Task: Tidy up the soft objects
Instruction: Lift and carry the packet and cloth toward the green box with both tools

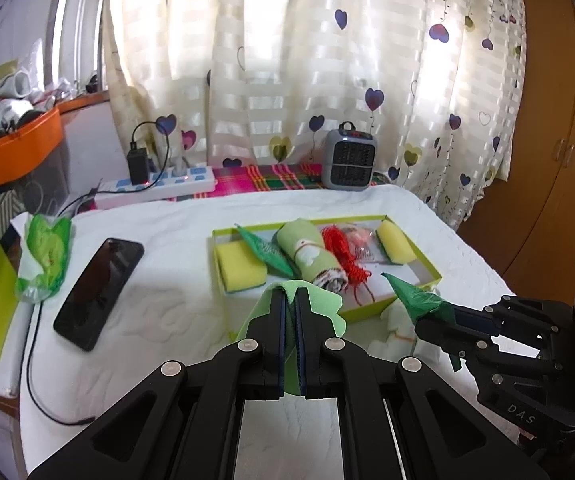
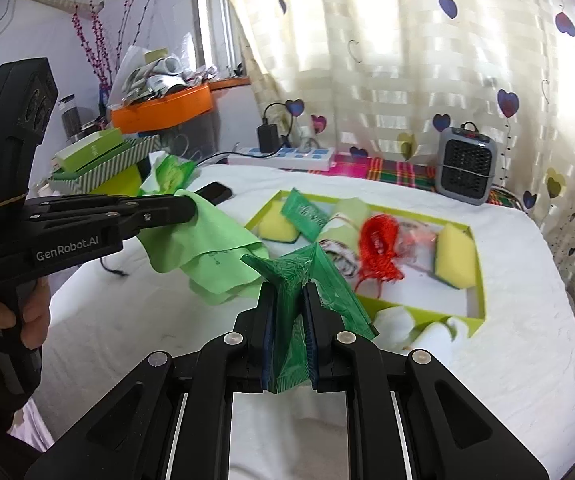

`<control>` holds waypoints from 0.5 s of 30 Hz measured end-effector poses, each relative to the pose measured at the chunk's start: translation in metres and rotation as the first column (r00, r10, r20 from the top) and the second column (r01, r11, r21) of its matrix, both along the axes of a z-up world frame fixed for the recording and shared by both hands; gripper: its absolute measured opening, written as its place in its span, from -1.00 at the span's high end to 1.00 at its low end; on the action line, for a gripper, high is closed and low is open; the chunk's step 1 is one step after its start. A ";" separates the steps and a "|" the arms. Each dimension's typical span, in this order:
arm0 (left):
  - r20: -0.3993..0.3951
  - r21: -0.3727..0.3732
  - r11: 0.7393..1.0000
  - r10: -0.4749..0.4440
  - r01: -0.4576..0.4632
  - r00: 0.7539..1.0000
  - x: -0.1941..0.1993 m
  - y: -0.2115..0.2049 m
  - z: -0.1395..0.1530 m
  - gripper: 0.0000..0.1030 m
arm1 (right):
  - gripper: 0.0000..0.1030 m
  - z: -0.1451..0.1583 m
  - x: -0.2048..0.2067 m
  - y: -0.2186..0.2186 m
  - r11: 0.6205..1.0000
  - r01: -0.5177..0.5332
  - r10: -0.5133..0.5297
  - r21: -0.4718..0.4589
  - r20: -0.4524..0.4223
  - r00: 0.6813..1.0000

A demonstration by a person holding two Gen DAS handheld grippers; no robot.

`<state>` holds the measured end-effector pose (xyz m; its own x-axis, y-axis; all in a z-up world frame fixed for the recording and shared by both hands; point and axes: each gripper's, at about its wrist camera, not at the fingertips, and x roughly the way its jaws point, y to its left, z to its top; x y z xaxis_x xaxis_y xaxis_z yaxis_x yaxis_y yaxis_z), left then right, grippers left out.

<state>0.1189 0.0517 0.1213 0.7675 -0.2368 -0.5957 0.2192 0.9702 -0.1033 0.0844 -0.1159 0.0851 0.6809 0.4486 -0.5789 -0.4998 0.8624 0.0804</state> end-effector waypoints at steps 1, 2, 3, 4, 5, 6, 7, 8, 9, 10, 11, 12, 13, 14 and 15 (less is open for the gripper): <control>0.001 -0.001 1.000 -0.002 0.002 1.000 0.002 -0.001 0.001 0.92 | 0.73 0.001 0.003 -0.002 1.000 0.006 -0.006 0.002 0.002 1.000; 0.002 0.000 1.000 -0.004 0.004 1.000 0.005 -0.003 0.002 0.92 | 0.73 0.003 0.005 -0.005 1.000 0.010 -0.010 0.005 0.002 1.000; 0.004 0.000 1.000 -0.005 0.005 1.000 0.009 -0.004 0.002 0.92 | 0.73 0.004 0.008 -0.007 1.000 0.015 -0.015 0.007 0.004 1.000; 0.006 -0.001 1.000 -0.004 0.004 1.000 0.012 -0.005 0.004 0.92 | 0.73 0.005 0.010 -0.009 1.000 0.020 -0.020 0.007 0.006 1.000; 0.007 -0.002 1.000 -0.004 0.004 1.000 0.016 -0.005 0.004 0.92 | 0.73 0.006 0.014 -0.012 1.000 0.026 -0.026 0.005 0.009 1.000; 0.009 -0.004 1.000 -0.003 0.003 1.000 0.020 -0.006 0.006 0.92 | 0.73 0.007 0.017 -0.013 1.000 0.029 -0.029 0.005 0.009 1.000; 0.009 -0.005 1.000 -0.003 0.003 1.000 0.023 -0.007 0.006 0.92 | 0.73 0.008 0.020 -0.015 0.999 0.033 -0.033 0.007 0.008 0.999; 0.009 -0.005 1.000 -0.006 0.006 1.000 0.026 -0.008 0.007 0.92 | 0.73 0.009 0.024 -0.018 0.999 0.039 -0.039 0.008 0.008 0.999; 0.011 -0.003 1.000 -0.008 0.008 1.000 0.030 -0.010 0.008 0.92 | 0.73 0.010 0.028 -0.020 0.999 0.044 -0.045 0.008 0.009 0.999; 0.013 -0.003 1.000 -0.007 0.007 1.000 0.034 -0.011 0.008 0.92 | 0.73 0.011 0.031 -0.022 0.999 0.048 -0.048 0.008 0.011 0.999; 0.011 -0.004 1.000 -0.005 0.005 1.000 0.038 -0.012 0.007 0.92 | 0.73 0.012 0.036 -0.025 0.999 0.052 -0.052 0.007 0.012 0.999; 0.007 -0.008 1.000 -0.003 0.003 1.000 0.044 -0.013 0.007 0.92 | 0.73 0.013 0.040 -0.026 0.998 0.055 -0.055 0.006 0.014 0.998; 0.005 -0.011 1.000 -0.001 0.001 1.000 0.049 -0.014 0.006 0.92 | 0.73 0.013 0.044 -0.027 0.998 0.060 -0.060 0.002 0.015 0.998; 0.003 -0.011 1.000 -0.001 0.001 1.000 0.052 -0.015 0.006 0.92 | 0.73 0.012 0.050 -0.030 0.998 0.069 -0.069 -0.004 0.014 0.997; 0.002 -0.008 1.000 0.000 0.000 1.000 0.056 -0.016 0.006 0.92 | 0.73 0.012 0.056 -0.032 0.997 0.077 -0.076 -0.004 0.010 0.997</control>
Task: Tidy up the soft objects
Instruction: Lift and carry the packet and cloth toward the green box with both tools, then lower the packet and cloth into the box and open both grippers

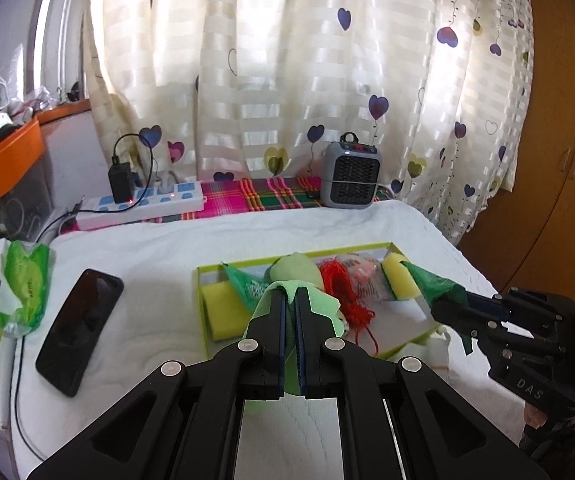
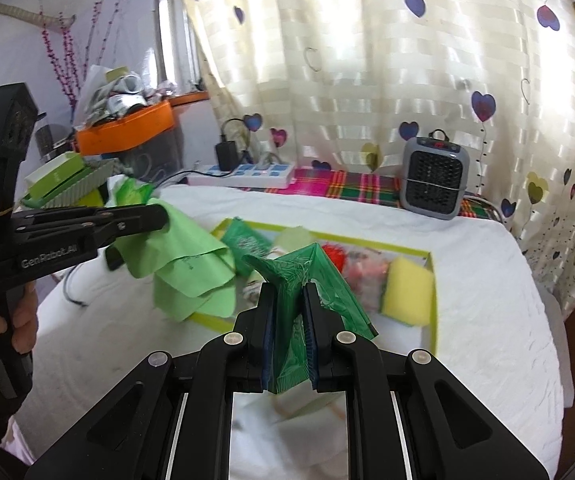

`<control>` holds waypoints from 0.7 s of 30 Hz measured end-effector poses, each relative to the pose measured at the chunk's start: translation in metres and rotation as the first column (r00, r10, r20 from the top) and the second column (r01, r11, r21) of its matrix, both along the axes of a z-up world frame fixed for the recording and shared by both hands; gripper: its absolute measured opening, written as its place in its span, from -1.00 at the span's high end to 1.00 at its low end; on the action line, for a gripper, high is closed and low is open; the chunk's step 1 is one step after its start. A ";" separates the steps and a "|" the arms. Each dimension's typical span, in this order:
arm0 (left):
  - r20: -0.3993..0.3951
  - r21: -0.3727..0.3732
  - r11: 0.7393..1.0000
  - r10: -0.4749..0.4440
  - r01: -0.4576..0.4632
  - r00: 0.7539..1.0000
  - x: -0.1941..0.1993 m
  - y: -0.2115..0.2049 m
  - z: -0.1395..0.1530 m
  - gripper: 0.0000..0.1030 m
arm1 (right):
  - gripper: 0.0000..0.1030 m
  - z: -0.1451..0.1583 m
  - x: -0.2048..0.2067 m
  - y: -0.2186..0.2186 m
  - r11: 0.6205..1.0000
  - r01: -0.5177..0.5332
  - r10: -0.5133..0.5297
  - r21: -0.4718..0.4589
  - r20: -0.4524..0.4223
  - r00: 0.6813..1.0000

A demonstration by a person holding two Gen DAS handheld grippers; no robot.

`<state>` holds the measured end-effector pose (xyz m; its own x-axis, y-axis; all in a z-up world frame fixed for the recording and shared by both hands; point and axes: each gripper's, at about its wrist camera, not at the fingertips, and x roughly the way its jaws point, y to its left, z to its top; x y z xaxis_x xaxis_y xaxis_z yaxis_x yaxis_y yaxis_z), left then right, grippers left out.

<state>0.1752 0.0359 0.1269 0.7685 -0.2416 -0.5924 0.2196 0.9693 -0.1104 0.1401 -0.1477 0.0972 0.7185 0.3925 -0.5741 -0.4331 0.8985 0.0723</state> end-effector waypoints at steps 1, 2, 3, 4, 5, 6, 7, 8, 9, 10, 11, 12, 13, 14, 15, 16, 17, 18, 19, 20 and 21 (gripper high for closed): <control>-0.001 0.002 1.000 0.001 -0.001 1.000 0.004 -0.001 0.000 0.92 | 0.73 0.000 0.004 -0.002 1.000 0.003 -0.003 0.002 -0.003 1.000; -0.001 0.003 1.000 -0.001 0.001 1.000 0.008 -0.003 0.000 0.92 | 0.73 0.000 0.011 -0.004 1.000 0.010 -0.010 0.003 -0.009 1.000; 0.001 0.004 1.000 0.000 0.000 1.000 0.011 -0.003 0.000 0.92 | 0.73 0.000 0.015 -0.006 1.000 0.017 -0.017 0.002 -0.010 1.000; 0.004 0.004 1.000 0.004 -0.004 1.000 0.014 -0.004 0.001 0.91 | 0.73 0.000 0.020 -0.009 1.000 0.022 -0.022 0.004 -0.012 1.000; 0.005 0.004 1.000 0.005 -0.005 1.000 0.017 -0.003 0.002 0.92 | 0.73 0.000 0.024 -0.010 1.000 0.024 -0.024 0.011 -0.016 1.000; 0.007 0.001 1.000 0.005 -0.005 1.000 0.022 -0.004 0.003 0.92 | 0.73 0.000 0.027 -0.012 1.000 0.027 -0.027 0.015 -0.017 0.999; 0.009 -0.001 1.000 0.006 -0.006 1.000 0.024 -0.004 0.004 0.92 | 0.73 0.000 0.030 -0.013 0.999 0.032 -0.032 0.015 -0.017 0.999; 0.011 -0.001 1.000 0.004 -0.004 1.000 0.027 -0.005 0.005 0.92 | 0.73 0.001 0.033 -0.014 0.999 0.036 -0.036 0.013 -0.016 0.999; 0.017 0.006 1.000 0.001 -0.002 1.000 0.030 -0.007 0.006 0.92 | 0.73 0.001 0.035 -0.014 0.999 0.037 -0.037 0.013 -0.016 0.999; 0.020 0.009 1.000 0.002 -0.003 1.000 0.032 -0.007 0.007 0.92 | 0.73 0.001 0.037 -0.015 0.999 0.038 -0.038 0.016 -0.017 0.999; 0.022 0.010 1.000 0.001 -0.001 1.000 0.034 -0.008 0.009 0.92 | 0.73 0.001 0.040 -0.016 0.999 0.040 -0.039 0.016 -0.017 0.999; 0.024 0.009 1.000 -0.001 0.000 1.000 0.036 -0.009 0.010 0.92 | 0.73 0.001 0.042 -0.016 0.999 0.042 -0.041 0.017 -0.015 0.999; 0.025 0.009 1.000 0.000 -0.001 1.000 0.039 -0.010 0.011 0.92 | 0.73 0.001 0.044 -0.017 0.999 0.042 -0.041 0.018 -0.015 0.999; 0.025 0.011 1.000 -0.001 0.000 1.000 0.042 -0.011 0.011 0.92 | 0.73 0.001 0.046 -0.017 0.999 0.043 -0.042 0.018 -0.014 0.999; 0.024 0.011 1.000 -0.001 0.001 1.000 0.045 -0.012 0.010 0.92 | 0.73 0.001 0.048 -0.017 0.999 0.045 -0.045 0.016 -0.013 0.999; 0.021 0.011 1.000 -0.001 0.001 1.000 0.047 -0.012 0.010 0.92 | 0.73 0.001 0.050 -0.017 0.999 0.045 -0.045 0.014 -0.014 0.999; 0.017 0.013 1.000 -0.003 0.003 1.000 0.050 -0.013 0.009 0.92 | 0.73 0.000 0.052 -0.017 0.999 0.046 -0.046 0.012 -0.016 0.999; 0.013 0.013 1.000 -0.004 0.004 1.000 0.053 -0.013 0.008 0.91 | 0.73 -0.001 0.054 -0.017 0.999 0.046 -0.046 0.010 -0.016 0.999; 0.006 0.012 1.000 -0.006 0.006 1.000 0.056 -0.013 0.007 0.92 | 0.73 -0.001 0.056 -0.017 0.999 0.047 -0.047 0.006 -0.016 0.999; 0.000 0.012 1.000 -0.011 0.011 1.000 0.059 -0.014 0.007 0.92 | 0.73 -0.002 0.058 -0.016 0.999 0.047 -0.047 0.003 -0.017 0.999; -0.002 0.010 1.000 -0.011 0.011 1.000 0.061 -0.014 0.006 0.91 | 0.73 -0.003 0.059 -0.016 0.999 0.047 -0.047 0.004 -0.020 0.999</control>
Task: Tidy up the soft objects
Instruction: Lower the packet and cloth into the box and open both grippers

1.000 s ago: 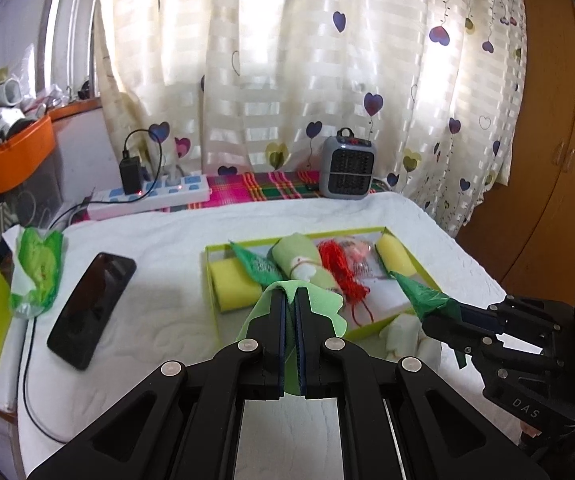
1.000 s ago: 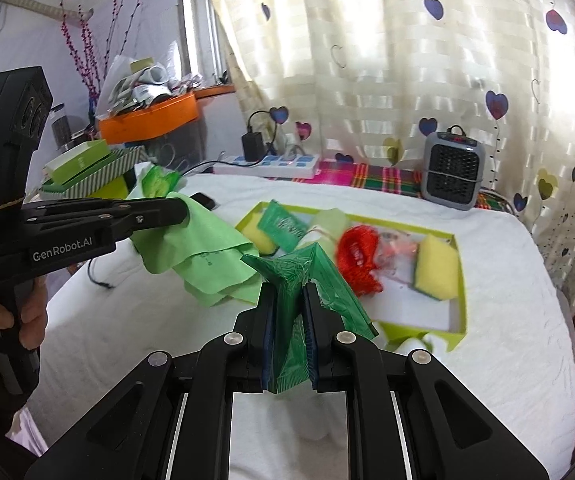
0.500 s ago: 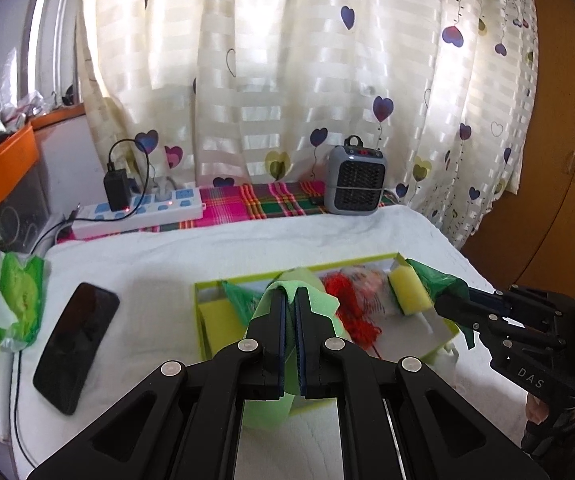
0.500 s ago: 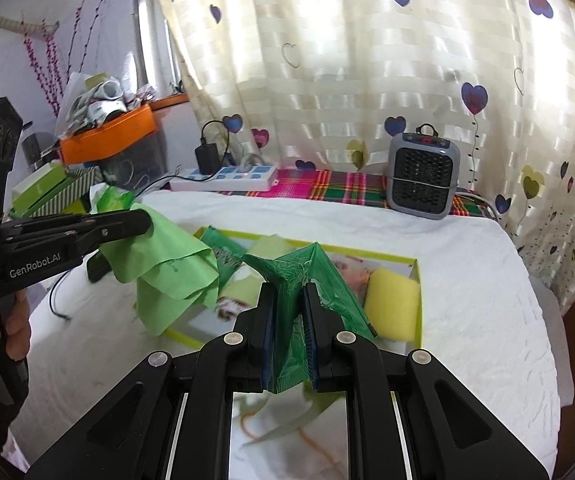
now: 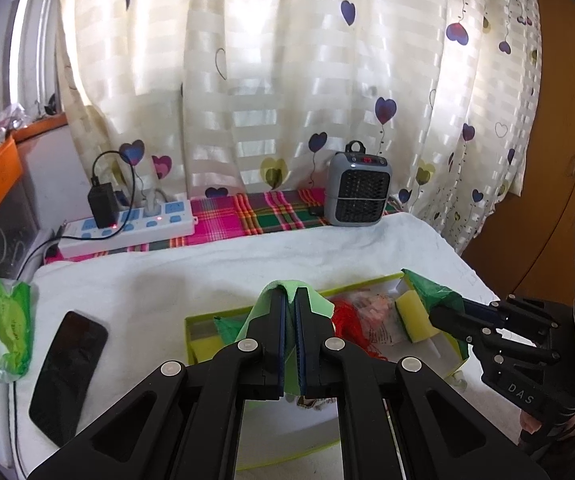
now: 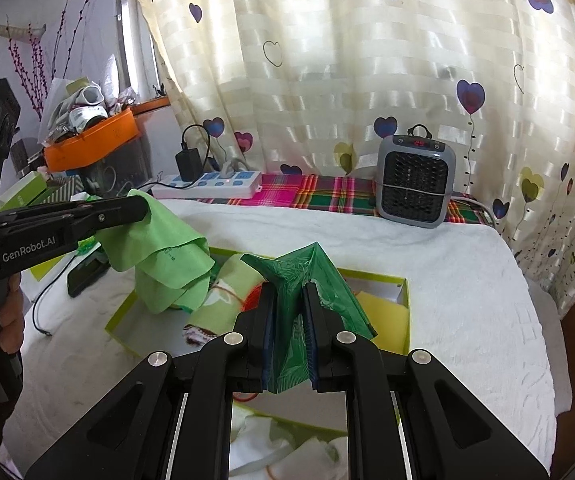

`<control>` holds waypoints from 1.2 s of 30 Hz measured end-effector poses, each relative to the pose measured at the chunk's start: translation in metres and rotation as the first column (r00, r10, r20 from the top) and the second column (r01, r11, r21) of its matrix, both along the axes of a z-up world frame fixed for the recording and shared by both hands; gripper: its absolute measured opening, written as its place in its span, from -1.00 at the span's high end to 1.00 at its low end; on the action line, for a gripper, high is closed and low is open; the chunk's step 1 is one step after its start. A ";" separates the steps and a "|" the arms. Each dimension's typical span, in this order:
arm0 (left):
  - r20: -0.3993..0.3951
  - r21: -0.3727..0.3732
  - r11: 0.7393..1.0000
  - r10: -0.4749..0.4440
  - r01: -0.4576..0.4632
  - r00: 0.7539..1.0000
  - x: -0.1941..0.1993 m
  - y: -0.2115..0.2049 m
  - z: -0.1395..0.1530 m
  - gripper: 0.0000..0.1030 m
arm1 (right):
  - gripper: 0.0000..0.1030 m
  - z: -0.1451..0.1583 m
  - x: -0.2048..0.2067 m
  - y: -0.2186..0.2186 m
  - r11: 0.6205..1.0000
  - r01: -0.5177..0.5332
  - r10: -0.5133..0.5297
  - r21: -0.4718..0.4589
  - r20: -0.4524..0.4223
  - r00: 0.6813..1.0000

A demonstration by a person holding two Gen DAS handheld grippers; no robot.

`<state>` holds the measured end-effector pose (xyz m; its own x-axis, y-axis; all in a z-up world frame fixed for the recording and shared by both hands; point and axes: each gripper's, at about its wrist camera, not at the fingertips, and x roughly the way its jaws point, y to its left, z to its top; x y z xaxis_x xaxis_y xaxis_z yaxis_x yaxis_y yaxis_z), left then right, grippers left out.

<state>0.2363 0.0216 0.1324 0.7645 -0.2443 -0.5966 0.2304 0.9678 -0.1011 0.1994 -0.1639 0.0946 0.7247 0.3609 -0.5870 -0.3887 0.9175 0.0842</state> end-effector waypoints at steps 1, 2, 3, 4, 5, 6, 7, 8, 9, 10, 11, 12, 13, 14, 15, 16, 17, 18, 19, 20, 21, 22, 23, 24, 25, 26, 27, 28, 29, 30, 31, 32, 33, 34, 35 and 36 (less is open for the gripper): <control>-0.003 -0.001 1.000 -0.002 0.002 1.000 0.000 0.000 -0.002 0.91 | 0.73 -0.001 0.002 0.000 1.000 -0.002 0.002 0.003 -0.006 1.000; -0.007 0.001 1.000 -0.006 0.006 1.000 0.001 -0.001 -0.003 0.91 | 0.73 -0.003 0.003 0.000 1.000 -0.003 0.003 0.003 -0.010 1.000; -0.013 0.004 1.000 -0.007 0.007 1.000 0.003 -0.002 -0.006 0.91 | 0.73 -0.005 0.004 0.000 1.000 -0.002 0.002 0.002 -0.015 1.000; -0.022 0.001 1.000 -0.008 0.008 1.000 0.004 -0.002 -0.009 0.91 | 0.73 -0.007 0.006 0.000 1.000 -0.002 0.002 -0.001 -0.021 1.000; -0.028 0.000 1.000 -0.013 0.013 1.000 0.004 -0.003 -0.012 0.91 | 0.73 -0.009 0.007 0.001 1.000 -0.002 0.002 -0.004 -0.028 1.000; -0.036 0.003 1.000 -0.016 0.016 0.999 0.004 -0.004 -0.016 0.91 | 0.73 -0.013 0.009 0.001 1.000 -0.002 0.001 -0.008 -0.037 0.999; -0.043 0.008 1.000 -0.017 0.018 0.999 0.004 -0.005 -0.018 0.91 | 0.73 -0.015 0.010 0.002 1.000 -0.001 0.000 -0.013 -0.041 0.999; -0.053 0.015 1.000 -0.021 0.022 0.998 0.004 -0.006 -0.022 0.91 | 0.73 -0.017 0.010 0.002 1.000 0.000 -0.001 -0.021 -0.042 0.999; -0.066 0.024 0.999 -0.025 0.027 0.998 0.004 -0.007 -0.028 0.91 | 0.73 -0.020 0.010 0.003 0.999 -0.001 -0.001 -0.032 -0.047 0.999; -0.074 0.030 0.999 -0.026 0.028 0.997 0.004 -0.008 -0.032 0.91 | 0.73 -0.022 0.011 0.005 0.999 -0.002 0.000 -0.041 -0.053 0.999; -0.089 0.039 0.999 -0.028 0.032 0.996 0.004 -0.009 -0.038 0.91 | 0.73 -0.025 0.012 0.006 0.999 -0.004 0.001 -0.050 -0.059 0.998; -0.099 0.045 0.998 -0.029 0.033 0.995 0.004 -0.009 -0.042 0.91 | 0.73 -0.028 0.013 0.007 0.998 -0.002 -0.001 -0.061 -0.065 0.998; -0.116 0.056 0.998 -0.029 0.035 0.993 0.004 -0.009 -0.049 0.91 | 0.73 -0.031 0.013 0.009 0.997 0.001 -0.007 -0.082 -0.068 0.998; -0.130 0.066 0.997 -0.027 0.036 0.991 0.004 -0.009 -0.054 0.91 | 0.73 -0.032 0.013 0.010 0.995 0.002 -0.009 -0.095 -0.068 0.998; -0.150 0.075 0.997 -0.023 0.034 0.988 0.004 -0.008 -0.062 0.91 | 0.73 -0.035 0.013 0.013 0.994 -0.005 -0.003 -0.109 -0.070 0.998; -0.163 0.076 0.996 -0.023 0.035 0.986 0.003 -0.008 -0.066 0.91 | 0.73 -0.037 0.012 0.015 0.993 -0.010 0.001 -0.120 -0.071 0.997; -0.175 0.078 0.996 -0.023 0.037 0.984 0.002 -0.008 -0.071 0.91 | 0.73 -0.038 0.013 0.017 0.991 -0.011 0.002 -0.130 -0.071 0.997; -0.187 0.081 0.996 -0.021 0.037 0.982 0.002 -0.008 -0.076 0.91 | 0.73 -0.041 0.013 0.019 0.989 -0.013 0.003 -0.145 -0.074 0.997; -0.197 0.085 0.996 -0.019 0.037 0.980 0.001 -0.008 -0.079 0.91 | 0.73 -0.043 0.015 0.021 0.989 -0.015 0.003 -0.149 -0.080 0.997; -0.204 0.084 0.996 -0.020 0.038 0.979 0.001 -0.007 -0.083 0.91 | 0.73 -0.044 0.016 0.021 0.989 -0.017 0.004 -0.148 -0.086 0.996; -0.210 0.080 0.996 -0.023 0.041 0.977 0.000 -0.007 -0.086 0.91 | 0.73 -0.046 0.016 0.022 0.989 -0.022 0.008 -0.147 -0.092 0.996; -0.215 0.079 0.996 -0.024 0.041 0.976 -0.001 -0.007 -0.088 0.91 | 0.73 -0.048 0.017 0.023 0.988 -0.024 0.010 -0.153 -0.097 0.995; -0.218 0.077 0.996 -0.025 0.043 0.976 -0.001 -0.007 -0.089 0.91 | 0.73 -0.049 0.017 0.024 0.986 -0.027 0.010 -0.164 -0.100 0.995; -0.222 0.075 0.996 -0.026 0.044 0.975 -0.002 -0.008 -0.090 0.91 | 0.73 -0.050 0.016 0.026 0.984 -0.030 0.013 -0.175 -0.100 0.995; -0.225 0.074 0.996 -0.028 0.045 0.974 -0.003 -0.008 -0.092 0.91 | 0.73 -0.052 0.016 0.027 0.982 -0.034 0.016 -0.186 -0.098 0.995; -0.227 0.073 0.996 -0.030 0.048 0.973 -0.003 -0.009 -0.093 0.91 | 0.73 -0.052 0.015 0.028 0.981 -0.038 0.019 -0.190 -0.099 0.995; -0.230 0.071 0.996 -0.031 0.048 0.973 -0.004 -0.009 -0.094 0.91 | 0.73 -0.053 0.015 0.028 0.981 -0.042 0.022 -0.192 -0.103 0.994; -0.232 0.069 0.996 -0.031 0.048 0.972 -0.003 -0.009 -0.095 0.91 | 0.73 -0.054 0.015 0.028 0.981 -0.042 0.022 -0.192 -0.105 0.994; -0.234 0.065 0.997 -0.030 0.046 0.972 -0.003 -0.009 -0.095 0.91 | 0.73 -0.054 0.015 0.027 0.981 -0.042 0.022 -0.189 -0.106 0.994; -0.237 0.061 0.997 -0.028 0.044 0.971 -0.003 -0.008 -0.096 0.91 | 0.72 -0.054 0.016 0.027 0.982 -0.041 0.021 -0.186 -0.109 0.994; -0.240 0.058 0.998 -0.026 0.041 0.971 -0.003 -0.007 -0.096 0.91 | 0.71 -0.054 0.016 0.027 0.983 -0.041 0.021 -0.181 -0.114 0.993; -0.243 0.056 0.998 -0.024 0.039 0.970 -0.004 -0.006 -0.097 0.89 | 0.70 -0.055 0.017 0.026 0.984 -0.042 0.021 -0.175 -0.122 0.992; -0.245 0.055 0.998 -0.023 0.037 0.969 -0.004 -0.006 -0.097 0.88 | 0.68 -0.056 0.017 0.026 0.984 -0.045 0.023 -0.173 -0.127 0.992; -0.246 0.054 0.998 -0.022 0.036 0.969 -0.005 -0.006 -0.097 0.87 | 0.68 -0.057 0.016 0.026 0.983 -0.049 0.027 -0.174 -0.127 0.992; -0.247 0.053 0.998 -0.021 0.035 0.969 -0.005 -0.006 -0.097 0.84 | 0.68 -0.057 0.016 0.027 0.983 -0.048 0.027 -0.177 -0.122 0.992; -0.248 0.051 0.998 -0.021 0.035 0.968 -0.006 -0.006 -0.097 0.81 | 0.68 -0.057 0.015 0.027 0.983 -0.045 0.024 -0.179 -0.118 0.993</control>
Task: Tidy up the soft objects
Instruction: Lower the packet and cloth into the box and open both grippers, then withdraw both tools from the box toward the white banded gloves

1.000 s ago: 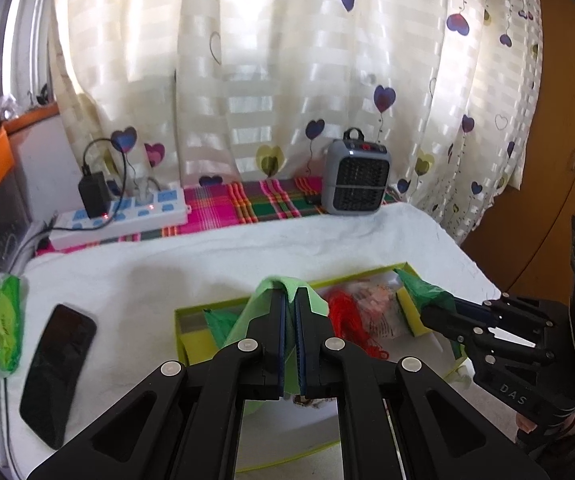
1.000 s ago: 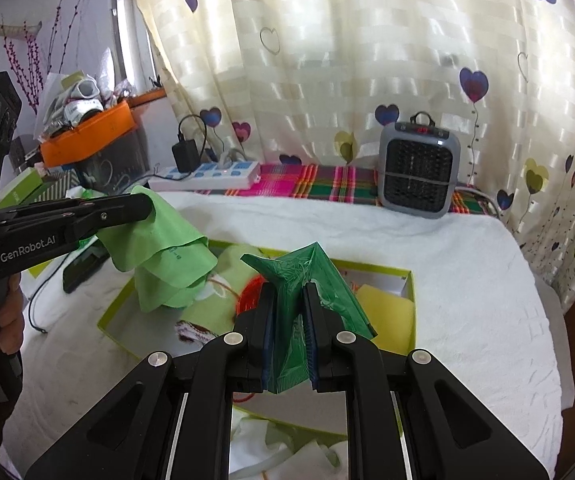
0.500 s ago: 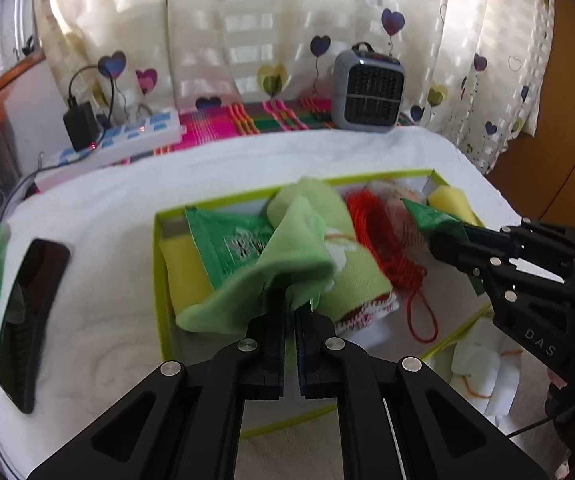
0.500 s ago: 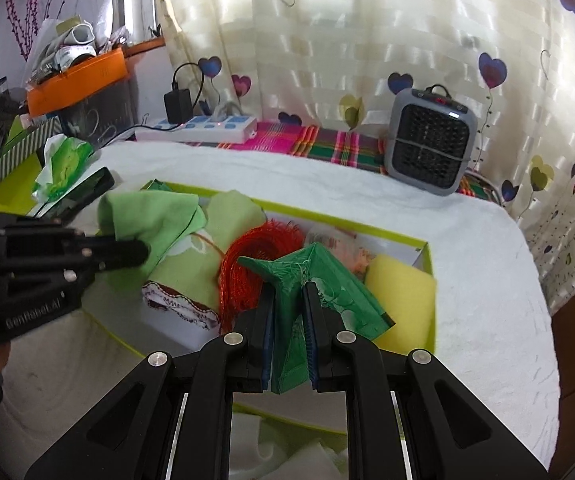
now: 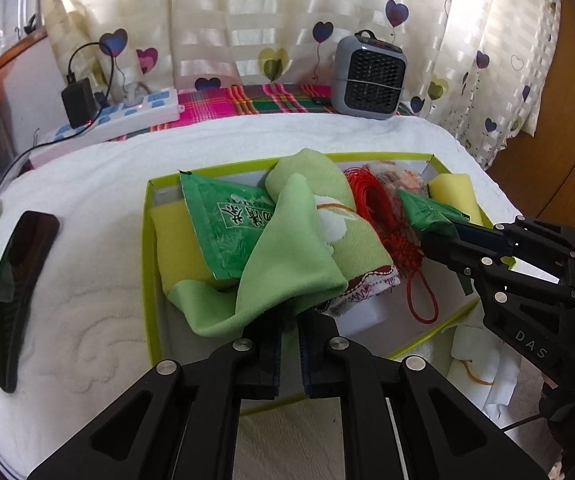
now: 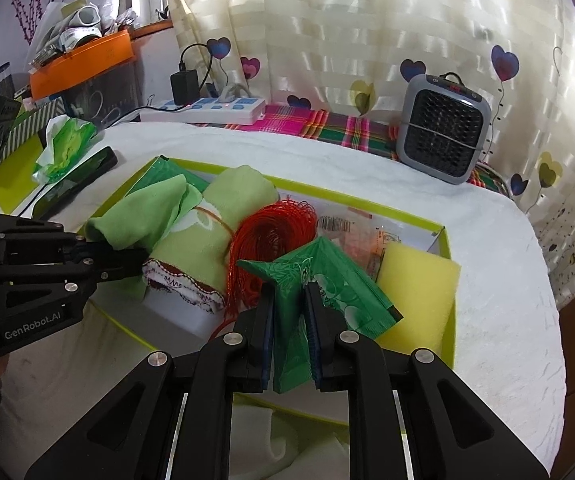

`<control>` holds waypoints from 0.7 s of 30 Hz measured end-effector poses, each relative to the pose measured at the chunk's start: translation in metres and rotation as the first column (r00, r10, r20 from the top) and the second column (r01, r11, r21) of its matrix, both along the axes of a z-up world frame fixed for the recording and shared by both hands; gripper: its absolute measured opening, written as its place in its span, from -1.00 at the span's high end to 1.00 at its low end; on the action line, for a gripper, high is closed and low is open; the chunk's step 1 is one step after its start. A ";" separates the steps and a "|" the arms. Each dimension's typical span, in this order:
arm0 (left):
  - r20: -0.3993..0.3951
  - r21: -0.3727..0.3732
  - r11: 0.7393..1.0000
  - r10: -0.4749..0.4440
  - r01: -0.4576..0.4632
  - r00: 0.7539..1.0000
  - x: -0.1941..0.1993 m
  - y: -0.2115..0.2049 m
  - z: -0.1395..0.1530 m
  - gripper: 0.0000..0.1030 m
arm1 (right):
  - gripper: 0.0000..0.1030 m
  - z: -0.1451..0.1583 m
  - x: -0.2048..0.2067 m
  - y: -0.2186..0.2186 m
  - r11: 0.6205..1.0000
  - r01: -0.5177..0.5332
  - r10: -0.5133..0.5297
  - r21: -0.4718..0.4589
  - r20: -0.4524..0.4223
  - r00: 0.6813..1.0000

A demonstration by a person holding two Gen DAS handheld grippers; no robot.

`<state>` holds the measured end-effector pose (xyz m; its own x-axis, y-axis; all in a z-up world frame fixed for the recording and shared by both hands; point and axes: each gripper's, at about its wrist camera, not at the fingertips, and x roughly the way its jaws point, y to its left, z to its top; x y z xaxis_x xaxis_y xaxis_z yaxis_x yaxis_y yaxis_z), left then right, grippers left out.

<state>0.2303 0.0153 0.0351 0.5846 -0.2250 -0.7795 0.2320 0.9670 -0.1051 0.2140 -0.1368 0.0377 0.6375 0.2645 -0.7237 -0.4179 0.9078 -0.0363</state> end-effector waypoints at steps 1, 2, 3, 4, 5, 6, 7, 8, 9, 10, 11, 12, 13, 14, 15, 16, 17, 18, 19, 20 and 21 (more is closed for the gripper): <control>-0.001 0.000 1.000 0.002 -0.002 1.000 0.000 0.000 0.000 0.80 | 0.68 0.000 0.000 0.000 1.000 0.000 0.000 0.002 -0.002 1.000; -0.002 0.002 1.000 0.005 -0.005 1.000 -0.001 0.000 -0.001 0.77 | 0.68 0.000 0.000 0.000 1.000 0.000 0.000 0.008 -0.007 1.000; -0.003 0.002 1.000 0.005 -0.005 1.000 -0.001 0.000 -0.001 0.72 | 0.66 -0.001 -0.001 0.000 1.000 -0.001 0.001 0.015 -0.012 1.000; -0.004 0.001 1.000 0.006 -0.006 1.000 -0.002 0.000 -0.001 0.69 | 0.65 -0.001 -0.001 0.000 1.000 -0.002 0.002 0.018 -0.014 1.000; -0.003 0.003 1.000 0.007 -0.007 1.000 -0.003 0.000 0.000 0.66 | 0.64 -0.001 -0.002 0.000 1.000 -0.003 0.003 0.019 -0.015 1.000; 0.001 0.007 1.000 0.006 -0.006 1.000 -0.005 -0.001 0.001 0.62 | 0.61 -0.001 -0.003 0.000 1.000 -0.004 0.004 0.022 -0.017 1.000; 0.005 0.008 1.000 0.005 -0.005 1.000 -0.006 -0.001 0.001 0.60 | 0.60 -0.001 -0.004 0.000 1.000 -0.004 0.004 0.024 -0.019 1.000; 0.007 0.006 1.000 0.004 -0.004 1.000 -0.007 -0.001 0.002 0.56 | 0.59 -0.001 -0.005 0.000 1.000 -0.002 0.003 0.026 -0.018 1.000; 0.010 0.004 1.000 0.005 -0.005 1.000 -0.008 -0.001 0.003 0.54 | 0.58 0.000 -0.006 -0.001 1.000 0.000 0.001 0.030 -0.017 1.000; 0.013 0.002 1.000 0.008 -0.008 1.000 -0.009 -0.001 0.004 0.54 | 0.56 0.000 -0.006 -0.001 0.999 0.001 -0.001 0.035 -0.017 1.000; 0.015 0.001 1.000 0.011 -0.011 1.000 -0.010 0.000 0.005 0.52 | 0.53 0.001 -0.007 -0.002 0.999 0.003 -0.002 0.039 -0.017 1.000; 0.020 0.000 1.000 0.011 -0.011 1.000 -0.012 0.000 0.006 0.48 | 0.44 0.001 -0.007 -0.003 0.999 0.007 -0.007 0.044 -0.016 1.000; 0.025 -0.001 1.000 0.009 -0.009 1.000 -0.014 0.000 0.008 0.45 | 0.30 0.002 -0.008 -0.003 0.999 0.008 -0.007 0.049 -0.015 1.000; 0.029 -0.003 1.000 0.010 -0.010 1.000 -0.015 0.000 0.009 0.40 | 0.25 0.002 -0.009 -0.004 0.998 0.006 -0.005 0.058 -0.015 1.000; 0.034 -0.003 1.000 0.009 -0.009 0.999 -0.017 -0.001 0.011 0.36 | 0.21 0.003 -0.010 -0.005 0.998 0.007 -0.006 0.064 -0.015 1.000; 0.038 -0.003 1.000 0.008 -0.008 0.999 -0.019 -0.001 0.012 0.34 | 0.20 0.003 -0.011 -0.005 0.998 0.009 -0.008 0.069 -0.014 1.000; 0.041 -0.005 1.000 0.010 -0.010 0.999 -0.020 -0.001 0.013 0.30 | 0.20 0.004 -0.012 -0.006 0.997 0.010 -0.009 0.072 -0.013 1.000; 0.043 -0.007 1.000 0.011 -0.011 0.999 -0.021 -0.001 0.014 0.29 | 0.20 0.004 -0.013 -0.006 0.997 0.011 -0.010 0.076 -0.012 1.000; 0.044 -0.008 1.000 0.010 -0.010 0.999 -0.022 -0.001 0.014 0.29 | 0.20 0.005 -0.014 -0.007 0.997 0.014 -0.013 0.081 -0.012 1.000; 0.046 -0.008 1.000 0.011 -0.011 0.999 -0.023 -0.001 0.015 0.28 | 0.19 0.006 -0.015 -0.007 0.996 0.017 -0.016 0.086 -0.010 1.000; 0.048 -0.007 1.000 0.012 -0.012 0.999 -0.025 -0.001 0.016 0.26 | 0.19 0.007 -0.016 -0.008 0.996 0.017 -0.017 0.091 -0.009 1.000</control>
<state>0.2050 0.0141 0.0508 0.6242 -0.2229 -0.7488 0.2252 0.9691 -0.1007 0.1982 -0.1446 0.0445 0.6367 0.3188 -0.7021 -0.4023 0.9141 0.0503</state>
